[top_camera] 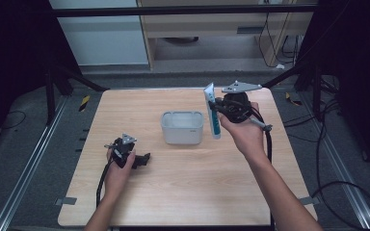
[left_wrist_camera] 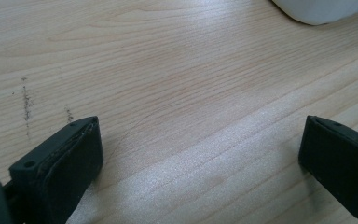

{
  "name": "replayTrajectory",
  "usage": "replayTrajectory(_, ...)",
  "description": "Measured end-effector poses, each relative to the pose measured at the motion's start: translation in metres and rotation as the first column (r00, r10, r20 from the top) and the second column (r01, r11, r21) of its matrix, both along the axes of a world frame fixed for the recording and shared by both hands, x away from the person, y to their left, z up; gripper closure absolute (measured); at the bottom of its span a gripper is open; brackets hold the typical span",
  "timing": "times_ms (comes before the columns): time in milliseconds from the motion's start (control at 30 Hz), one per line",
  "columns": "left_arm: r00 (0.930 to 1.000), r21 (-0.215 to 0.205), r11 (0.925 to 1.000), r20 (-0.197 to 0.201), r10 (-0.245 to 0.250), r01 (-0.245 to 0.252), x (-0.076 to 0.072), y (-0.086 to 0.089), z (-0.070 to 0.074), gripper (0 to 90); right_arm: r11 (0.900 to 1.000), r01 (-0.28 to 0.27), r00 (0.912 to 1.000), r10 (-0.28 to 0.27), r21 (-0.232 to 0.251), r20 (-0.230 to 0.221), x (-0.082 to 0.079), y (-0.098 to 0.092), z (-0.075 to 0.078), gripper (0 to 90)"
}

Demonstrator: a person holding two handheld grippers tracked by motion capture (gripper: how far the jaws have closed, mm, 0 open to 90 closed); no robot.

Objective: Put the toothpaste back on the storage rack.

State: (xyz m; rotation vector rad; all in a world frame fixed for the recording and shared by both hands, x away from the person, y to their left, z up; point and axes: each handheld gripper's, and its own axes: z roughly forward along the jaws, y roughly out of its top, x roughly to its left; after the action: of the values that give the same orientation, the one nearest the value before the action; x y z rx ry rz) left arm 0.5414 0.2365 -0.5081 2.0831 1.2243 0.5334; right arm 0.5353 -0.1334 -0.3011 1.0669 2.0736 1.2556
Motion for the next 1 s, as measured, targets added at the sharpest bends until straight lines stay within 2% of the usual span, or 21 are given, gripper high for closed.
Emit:
replayTrajectory(267, 1.0000, 0.000, 1.0000, 0.000, 0.000, 0.000, 0.000, 0.000, 0.000, 0.0, 0.999, 0.025, 0.9990, -0.026, 0.020, 0.036, 0.000, 0.006, 0.003, 79.8)
replayTrajectory(300, 1.0000, 0.000, 1.0000, 0.000, 0.000, 0.000, 0.000, 0.000, 0.000, 0.0, 0.999, 0.030, 0.9980, -0.032, 0.030, 0.054, -0.001, 0.009, 0.004, 79.8)
replayTrajectory(500, 1.0000, -0.002, 1.0000, 0.001, 0.002, -0.002, 0.000, 0.000, 0.000, 0.0, 0.998, 0.042, 0.9951, -0.046, 0.049, 0.088, -0.001, 0.016, 0.010, 79.8)
replayTrajectory(1000, 1.0000, -0.001, 1.0000, 0.002, 0.001, -0.001, 0.000, 0.000, 0.000, 0.0, 0.998, 0.033, 0.9911, -0.041, 0.057, 0.127, 0.005, 0.039, 0.022, 79.8)
